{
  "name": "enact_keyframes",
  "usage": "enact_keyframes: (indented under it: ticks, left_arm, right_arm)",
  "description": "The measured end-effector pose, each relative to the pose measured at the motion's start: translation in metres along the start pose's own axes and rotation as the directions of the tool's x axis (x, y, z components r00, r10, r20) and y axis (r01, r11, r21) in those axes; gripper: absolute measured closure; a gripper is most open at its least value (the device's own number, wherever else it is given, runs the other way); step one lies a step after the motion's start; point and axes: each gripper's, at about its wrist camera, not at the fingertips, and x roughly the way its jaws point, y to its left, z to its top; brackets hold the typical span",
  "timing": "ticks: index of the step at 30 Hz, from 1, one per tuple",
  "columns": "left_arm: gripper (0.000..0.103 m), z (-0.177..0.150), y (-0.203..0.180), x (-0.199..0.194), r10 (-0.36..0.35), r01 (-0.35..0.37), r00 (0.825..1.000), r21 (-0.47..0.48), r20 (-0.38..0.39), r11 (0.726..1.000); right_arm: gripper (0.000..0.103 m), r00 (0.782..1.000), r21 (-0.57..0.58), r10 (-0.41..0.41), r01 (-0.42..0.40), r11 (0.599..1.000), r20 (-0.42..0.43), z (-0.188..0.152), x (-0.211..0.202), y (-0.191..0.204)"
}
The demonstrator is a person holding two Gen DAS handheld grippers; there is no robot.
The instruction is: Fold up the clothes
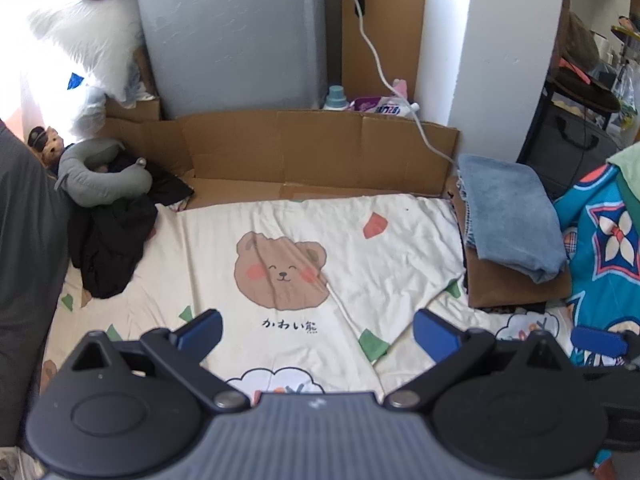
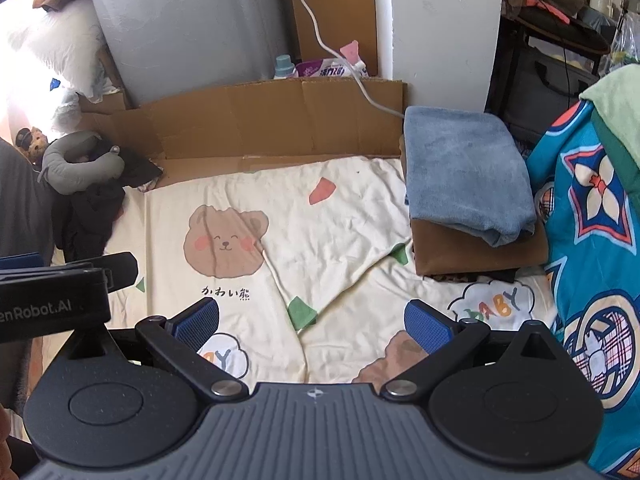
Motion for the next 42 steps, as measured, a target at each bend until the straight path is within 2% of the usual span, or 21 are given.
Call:
enact_keyframes:
  ticks: [10, 15, 20, 42]
  left_arm:
    - [0.001, -0.006, 0.005, -0.004, 0.022, -0.022, 1.0, -0.039, -0.003, 0.999]
    - [0.001, -0.008, 0.003, -0.004, 0.037, -0.037, 0.999, -0.027, -0.003, 0.999]
    - [0.001, -0.007, 0.005, -0.004, 0.033, -0.034, 0.999, -0.045, -0.013, 0.998]
    - [0.001, -0.008, 0.0, -0.001, 0.01, -0.011, 1.0, -0.013, -0.026, 1.0]
  right_arm:
    - [0.001, 1.0, -0.009, -0.009, 0.009, 1.0, -0.009, -0.007, 0.003, 0.005]
    - [0.001, 1.0, -0.016, -0.002, 0.002, 1.0, -0.01, -0.006, 0.003, 0.01]
    - [0.001, 0.999, 0.0, 0.009, -0.009, 1.0, -0.033, -0.007, 0.006, 0.013]
    - [0.001, 0.999, -0.001, 0.003, -0.003, 1.0, -0.046, -0.011, 0.008, 0.013]
